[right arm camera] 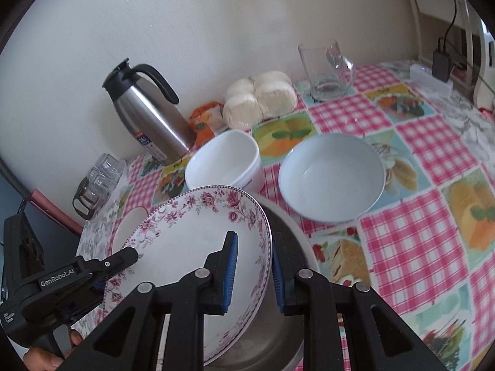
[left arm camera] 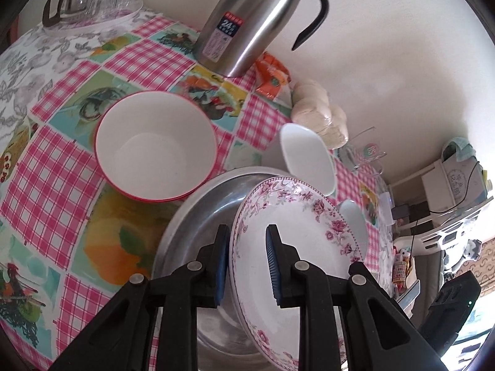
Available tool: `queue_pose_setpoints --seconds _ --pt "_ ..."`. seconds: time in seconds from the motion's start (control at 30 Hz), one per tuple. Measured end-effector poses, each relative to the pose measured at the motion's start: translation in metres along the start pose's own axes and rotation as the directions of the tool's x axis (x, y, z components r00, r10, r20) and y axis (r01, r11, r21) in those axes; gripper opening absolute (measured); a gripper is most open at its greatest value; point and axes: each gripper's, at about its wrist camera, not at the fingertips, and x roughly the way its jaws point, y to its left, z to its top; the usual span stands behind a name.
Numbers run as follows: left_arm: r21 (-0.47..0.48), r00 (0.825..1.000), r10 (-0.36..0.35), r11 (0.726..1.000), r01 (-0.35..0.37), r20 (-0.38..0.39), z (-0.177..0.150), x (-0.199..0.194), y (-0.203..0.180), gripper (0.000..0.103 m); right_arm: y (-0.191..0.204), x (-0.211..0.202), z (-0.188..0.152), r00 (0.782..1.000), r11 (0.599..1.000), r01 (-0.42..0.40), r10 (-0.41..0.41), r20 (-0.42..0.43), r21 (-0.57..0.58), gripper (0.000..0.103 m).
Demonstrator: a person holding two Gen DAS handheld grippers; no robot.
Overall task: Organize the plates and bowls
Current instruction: 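Lift the pink-floral plate with the right tool over the steel basin, then lower the plate into the steel basin and open the right tool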
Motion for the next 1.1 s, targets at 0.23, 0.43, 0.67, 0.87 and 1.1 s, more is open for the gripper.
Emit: queue_pose_setpoints --seconds 0.23,0.43,0.67,0.87,1.1 --pt "-0.001 0.999 0.035 0.999 -0.035 -0.029 -0.001 0.009 0.008 0.023 0.002 0.015 -0.007 0.999 1.000 0.021 -0.021 -0.033 0.001 0.023" --pt "-0.005 0.997 0.060 0.998 -0.061 -0.048 -0.004 0.019 0.010 0.023 -0.003 0.023 -0.010 0.998 0.999 0.026 -0.024 -0.051 0.024 0.023" --pt "-0.019 0.995 0.075 0.997 -0.077 -0.060 -0.006 0.024 0.014 0.023 -0.006 0.032 -0.014 0.996 0.999 0.037 -0.034 -0.079 0.038 0.023" --pt "-0.034 0.993 0.092 0.995 -0.095 -0.075 -0.007 0.026 0.017 0.023 -0.007 0.038 -0.017 0.993 0.998 0.053 -0.049 -0.110 0.032 0.023" --pt "-0.034 0.991 0.110 0.993 -0.113 -0.081 -0.009 0.027 0.015 0.023 -0.006 0.039 -0.019 0.991 0.998 0.067 -0.066 -0.116 0.007 0.023"
